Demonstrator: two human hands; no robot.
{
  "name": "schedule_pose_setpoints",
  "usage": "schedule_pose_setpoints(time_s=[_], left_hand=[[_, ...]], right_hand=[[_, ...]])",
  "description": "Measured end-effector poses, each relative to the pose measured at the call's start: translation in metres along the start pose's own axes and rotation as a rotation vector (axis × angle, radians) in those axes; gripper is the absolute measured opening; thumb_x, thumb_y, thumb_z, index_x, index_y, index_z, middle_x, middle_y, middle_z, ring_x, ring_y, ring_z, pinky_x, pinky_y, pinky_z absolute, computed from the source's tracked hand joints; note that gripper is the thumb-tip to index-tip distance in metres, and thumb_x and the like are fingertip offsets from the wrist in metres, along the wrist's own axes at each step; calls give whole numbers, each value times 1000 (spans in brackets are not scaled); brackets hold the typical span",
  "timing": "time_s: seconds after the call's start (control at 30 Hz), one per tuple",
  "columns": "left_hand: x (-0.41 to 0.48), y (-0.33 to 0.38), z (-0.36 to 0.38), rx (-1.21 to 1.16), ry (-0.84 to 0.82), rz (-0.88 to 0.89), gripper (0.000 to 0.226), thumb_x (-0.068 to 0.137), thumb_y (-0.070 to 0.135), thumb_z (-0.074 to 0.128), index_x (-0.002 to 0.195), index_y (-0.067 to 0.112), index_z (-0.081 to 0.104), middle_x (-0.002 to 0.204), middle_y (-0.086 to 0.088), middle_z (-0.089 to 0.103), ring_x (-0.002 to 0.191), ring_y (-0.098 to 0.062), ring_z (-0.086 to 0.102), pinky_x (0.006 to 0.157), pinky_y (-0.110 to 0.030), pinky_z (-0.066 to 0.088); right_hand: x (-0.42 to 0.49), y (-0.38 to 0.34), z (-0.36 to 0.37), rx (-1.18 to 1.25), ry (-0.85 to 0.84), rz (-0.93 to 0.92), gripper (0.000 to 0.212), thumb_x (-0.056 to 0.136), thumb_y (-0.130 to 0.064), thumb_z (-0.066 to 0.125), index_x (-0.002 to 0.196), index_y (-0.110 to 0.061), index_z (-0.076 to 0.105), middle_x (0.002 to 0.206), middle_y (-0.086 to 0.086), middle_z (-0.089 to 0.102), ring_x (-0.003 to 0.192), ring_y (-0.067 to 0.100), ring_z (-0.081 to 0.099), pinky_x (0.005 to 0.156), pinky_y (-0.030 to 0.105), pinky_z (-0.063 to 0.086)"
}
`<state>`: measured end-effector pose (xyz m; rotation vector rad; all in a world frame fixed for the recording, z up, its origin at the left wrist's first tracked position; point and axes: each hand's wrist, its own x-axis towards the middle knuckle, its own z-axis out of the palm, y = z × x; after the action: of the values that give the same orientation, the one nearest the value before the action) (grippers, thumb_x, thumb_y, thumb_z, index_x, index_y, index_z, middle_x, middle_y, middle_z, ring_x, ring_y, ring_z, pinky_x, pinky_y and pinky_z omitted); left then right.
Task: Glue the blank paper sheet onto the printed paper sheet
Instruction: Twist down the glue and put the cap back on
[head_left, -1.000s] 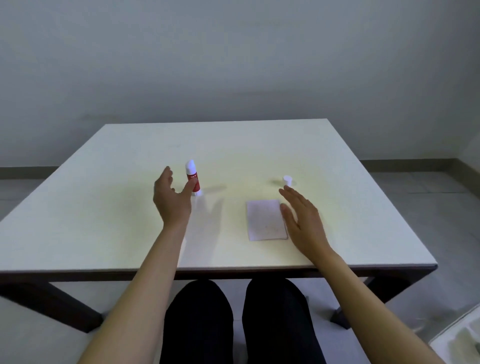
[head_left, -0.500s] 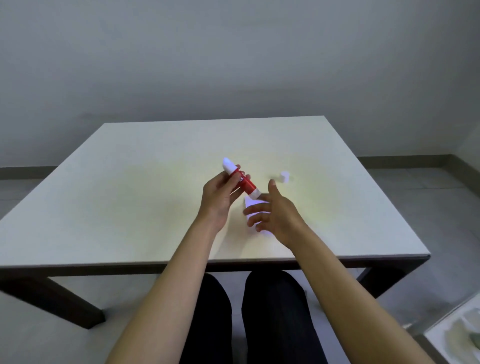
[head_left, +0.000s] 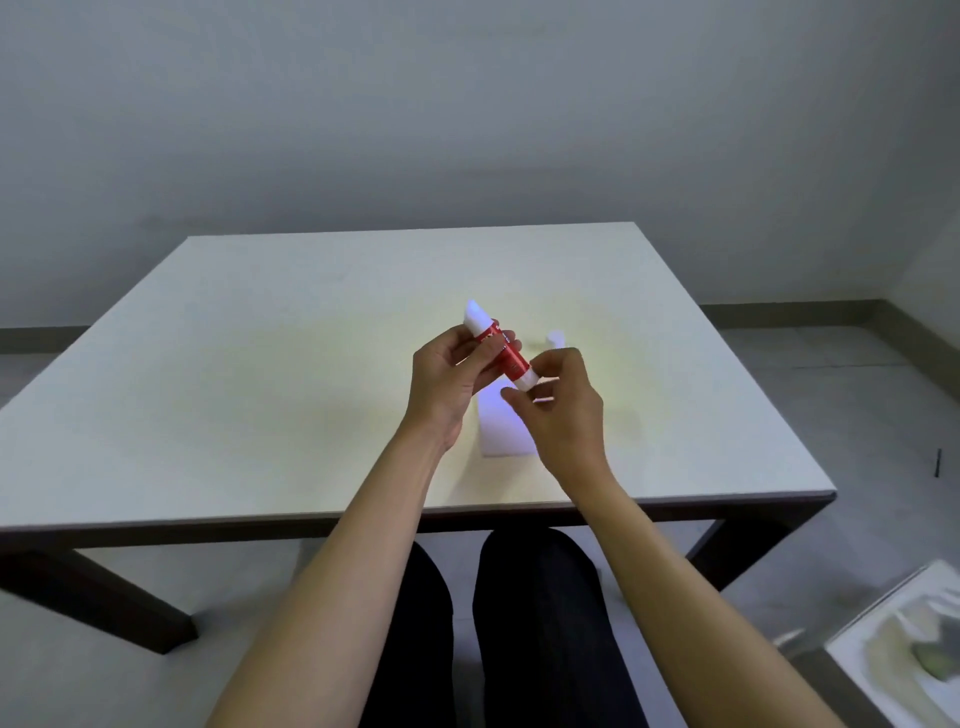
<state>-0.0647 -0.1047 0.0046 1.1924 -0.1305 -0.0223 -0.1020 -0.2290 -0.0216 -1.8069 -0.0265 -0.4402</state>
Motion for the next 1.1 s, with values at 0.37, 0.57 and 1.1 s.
schedule_pose_setpoints(time_s=[0.37,0.57,1.1], left_hand=[[-4,8,3,26,-15,20,10,83,5,66,91,9,70,86,-5,77,88,-27,73,83,-34,58],[-6,10,3,69,6,25,9,83,5,67,90,8,70,84,-4,76,84,-24,73,82,-33,58],[-9,0,15,194,236,-94,14,73,23,76,80,13,70,74,-2,71,74,-19,70,77,-32,57]], right_hand=[[-1,4,-5,12,-11,-114,15,83,-12,67,83,-12,52,72,-8,61,61,7,59,61,8,44],[9,-13,-11,456,-254,539,50,91,-53,44,105,-6,58,68,7,70,50,22,59,52,23,51],[-5,0,21,-187,191,-240,22,82,-8,65,88,-12,44,80,5,57,67,18,50,61,30,46]])
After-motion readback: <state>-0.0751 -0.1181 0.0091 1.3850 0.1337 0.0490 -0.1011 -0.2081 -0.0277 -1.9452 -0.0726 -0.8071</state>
